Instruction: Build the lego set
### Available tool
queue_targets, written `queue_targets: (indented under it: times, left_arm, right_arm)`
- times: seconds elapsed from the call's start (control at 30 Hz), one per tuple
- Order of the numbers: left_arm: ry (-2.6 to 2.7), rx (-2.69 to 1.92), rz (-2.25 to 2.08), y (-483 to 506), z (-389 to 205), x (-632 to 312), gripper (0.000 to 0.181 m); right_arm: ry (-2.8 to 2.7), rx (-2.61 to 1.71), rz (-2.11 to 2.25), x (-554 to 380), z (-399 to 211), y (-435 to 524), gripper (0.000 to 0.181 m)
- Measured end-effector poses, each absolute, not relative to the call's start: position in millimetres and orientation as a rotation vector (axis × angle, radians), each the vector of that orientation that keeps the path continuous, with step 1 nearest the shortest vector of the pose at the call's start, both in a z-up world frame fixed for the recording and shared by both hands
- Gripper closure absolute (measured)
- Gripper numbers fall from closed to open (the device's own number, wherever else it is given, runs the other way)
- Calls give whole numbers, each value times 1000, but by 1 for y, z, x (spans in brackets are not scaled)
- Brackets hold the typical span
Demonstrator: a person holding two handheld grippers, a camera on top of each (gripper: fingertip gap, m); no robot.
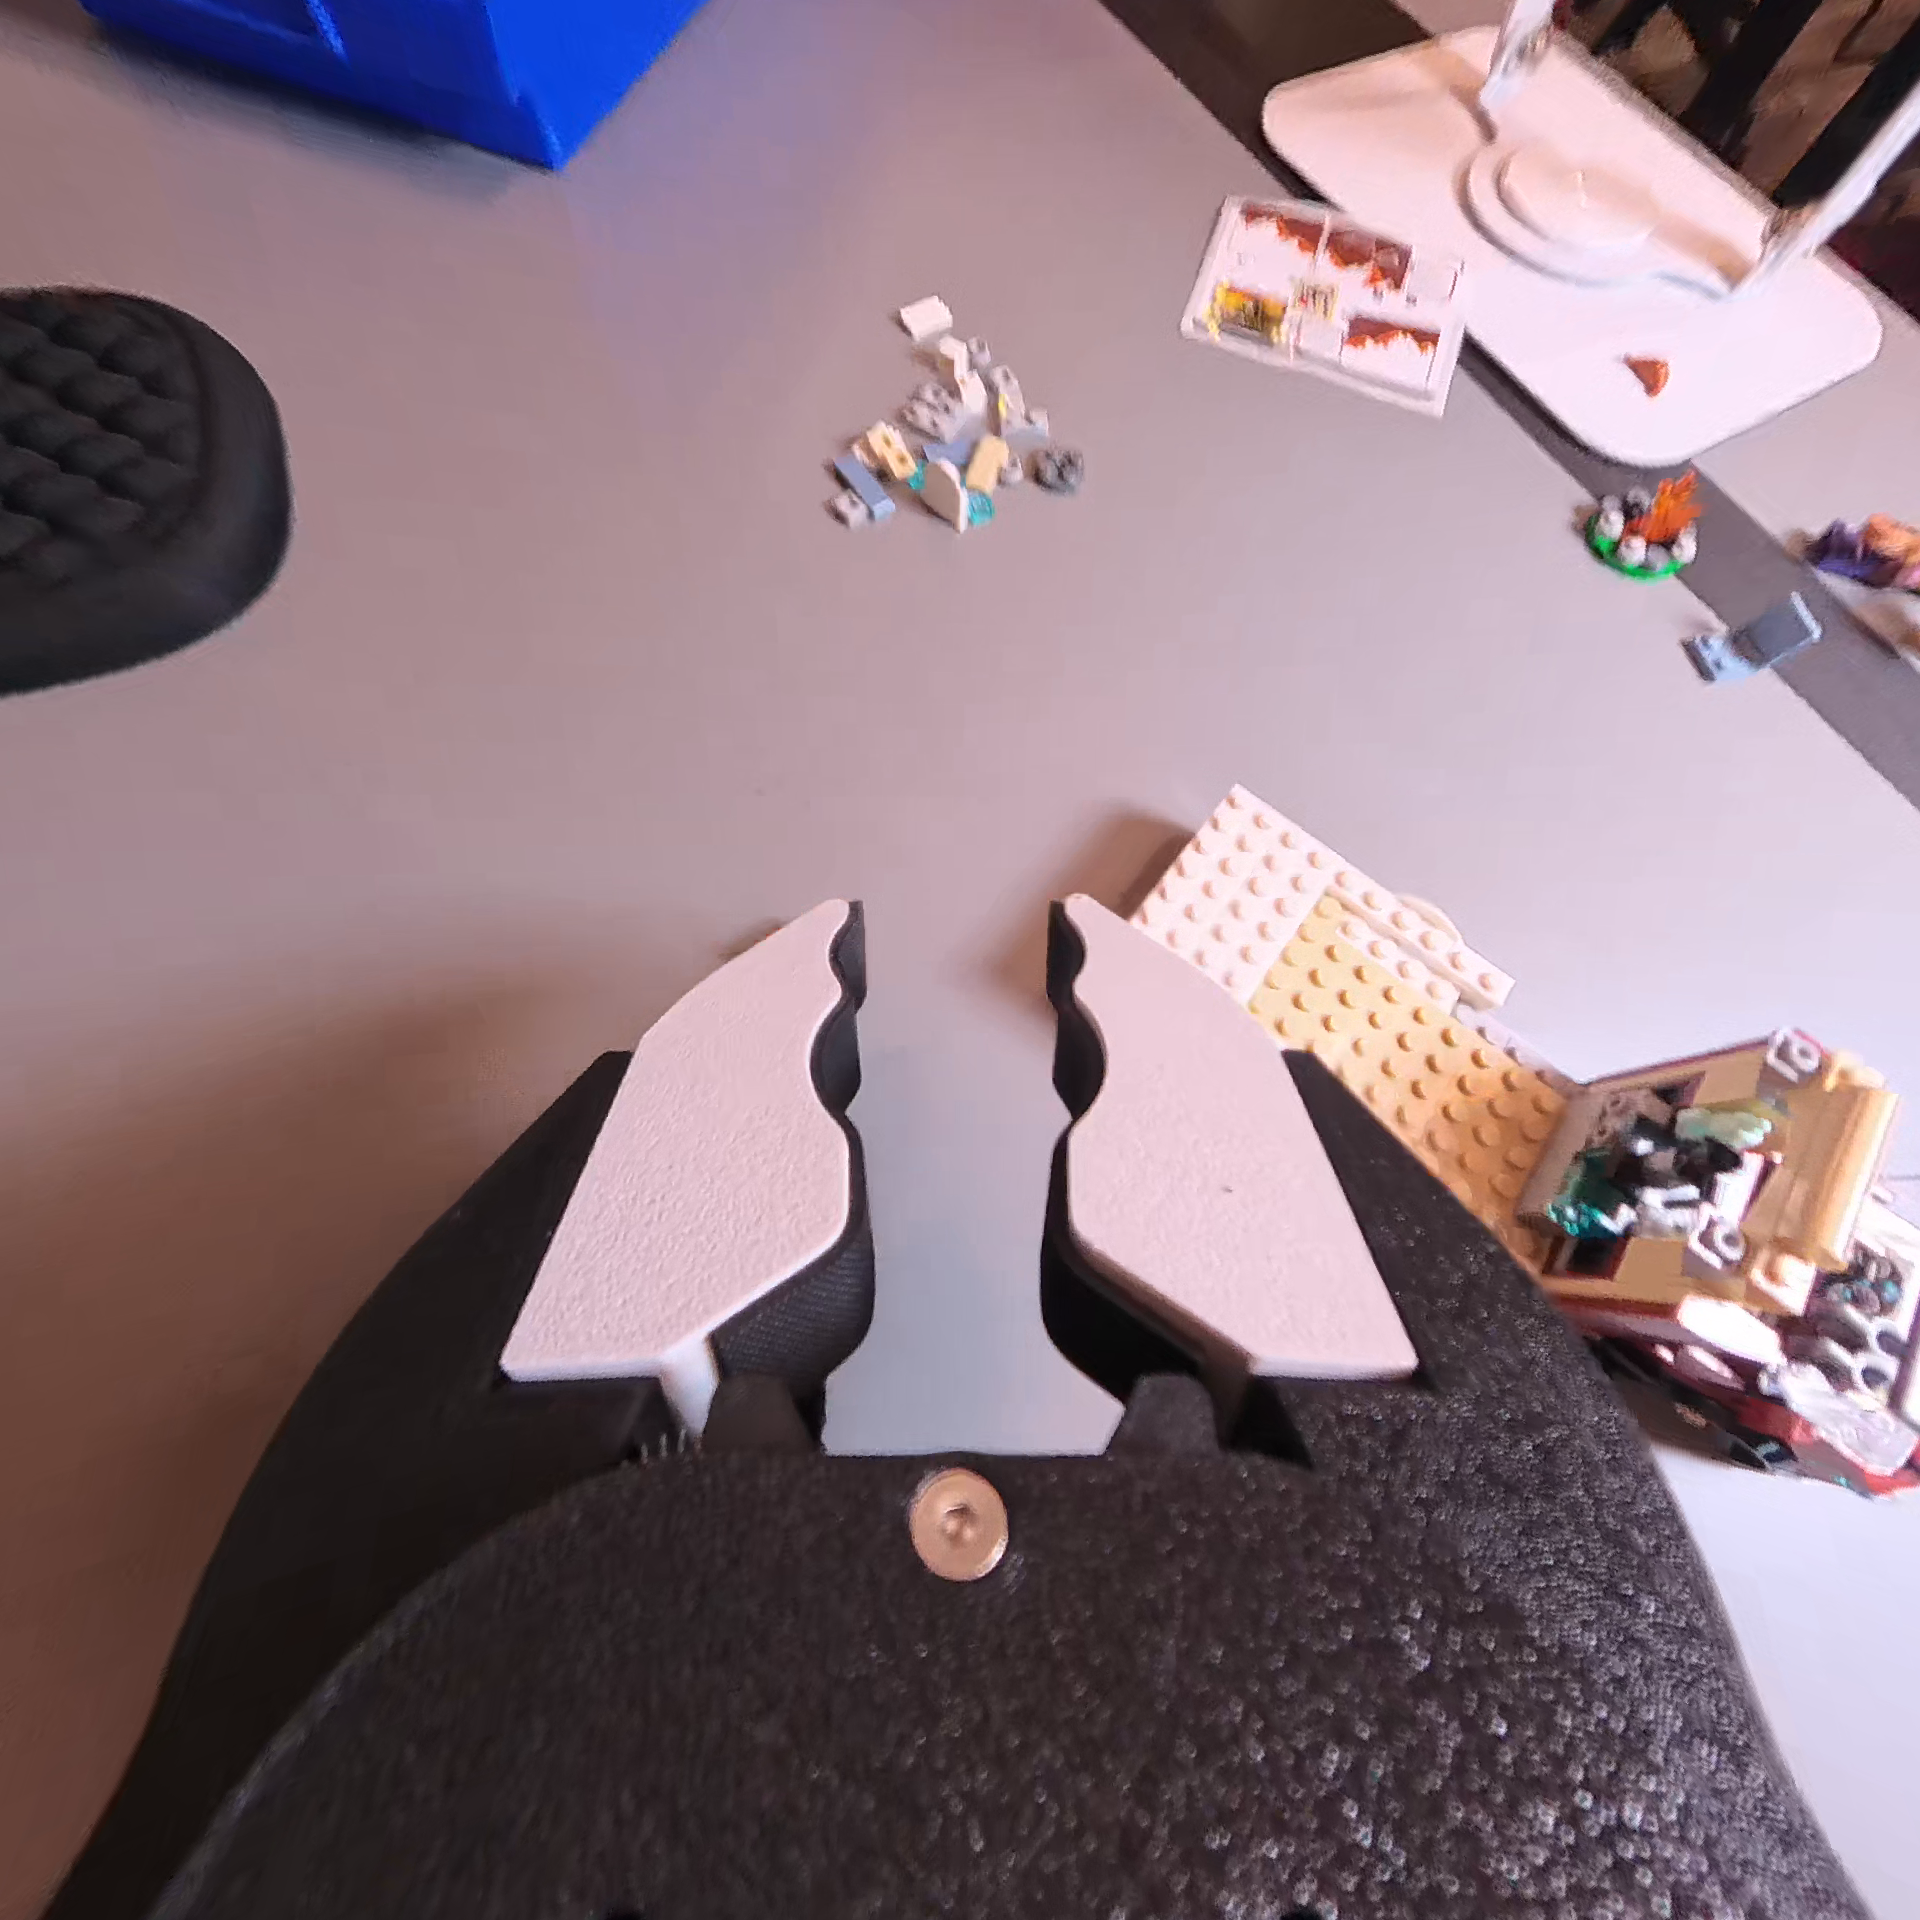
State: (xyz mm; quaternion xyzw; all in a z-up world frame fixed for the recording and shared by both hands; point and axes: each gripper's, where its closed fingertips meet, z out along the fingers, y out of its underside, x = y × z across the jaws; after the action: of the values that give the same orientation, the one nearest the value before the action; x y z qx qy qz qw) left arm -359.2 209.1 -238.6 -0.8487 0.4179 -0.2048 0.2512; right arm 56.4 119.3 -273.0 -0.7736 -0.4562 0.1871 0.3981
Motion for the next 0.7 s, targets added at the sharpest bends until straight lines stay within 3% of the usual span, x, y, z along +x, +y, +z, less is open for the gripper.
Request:
queue_targets:
  times: [0.3, 0.6, 0.7]
  left_arm:
    - [1284, -1433, -1103, 94, -127, -198, 181]
    - [1288, -1136, -1460, 48, -133, -107, 181]
    - [1290, -1113, -1499, 43, -138, -102, 181]
  right_arm:
    - [-1200, -1533, 909, -46, -185, 92, 155]
    - [-1245, -1252, 1294, -110, -132, 56, 153]
    - [-1277, -1241, 1308, -109, -134, 49, 172]
